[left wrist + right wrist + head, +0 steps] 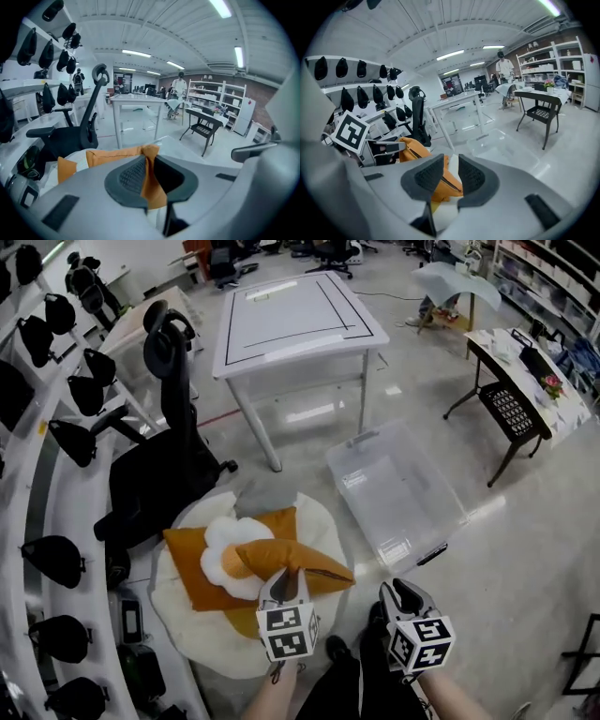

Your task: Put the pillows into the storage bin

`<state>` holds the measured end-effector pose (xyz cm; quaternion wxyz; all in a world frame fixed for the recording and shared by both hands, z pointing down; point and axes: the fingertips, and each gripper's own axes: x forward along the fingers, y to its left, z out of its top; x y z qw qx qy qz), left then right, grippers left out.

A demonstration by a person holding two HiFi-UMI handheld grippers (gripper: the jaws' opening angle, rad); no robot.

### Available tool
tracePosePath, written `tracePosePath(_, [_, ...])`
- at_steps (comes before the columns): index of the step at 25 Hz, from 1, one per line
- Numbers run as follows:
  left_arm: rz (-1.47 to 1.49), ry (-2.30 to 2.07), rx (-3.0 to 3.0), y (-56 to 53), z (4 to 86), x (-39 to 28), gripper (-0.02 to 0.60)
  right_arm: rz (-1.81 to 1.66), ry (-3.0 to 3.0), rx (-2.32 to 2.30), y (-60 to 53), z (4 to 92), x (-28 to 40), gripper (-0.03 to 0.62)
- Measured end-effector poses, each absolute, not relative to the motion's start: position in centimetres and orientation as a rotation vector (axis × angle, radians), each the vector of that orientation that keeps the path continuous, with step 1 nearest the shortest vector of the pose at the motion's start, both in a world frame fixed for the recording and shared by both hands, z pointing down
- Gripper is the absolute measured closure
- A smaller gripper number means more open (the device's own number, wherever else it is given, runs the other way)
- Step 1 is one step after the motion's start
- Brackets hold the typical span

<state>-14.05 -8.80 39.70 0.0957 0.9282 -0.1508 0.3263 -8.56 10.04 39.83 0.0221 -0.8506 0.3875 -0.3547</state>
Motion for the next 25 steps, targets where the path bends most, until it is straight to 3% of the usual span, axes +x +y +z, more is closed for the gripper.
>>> tracePosePath(25, [1.148, 0.087, 2.883, 10.6, 46.2, 16.2, 0.525, -1.124, 0.727, -2.636, 28.8, 43.7, 9.2, 0.502])
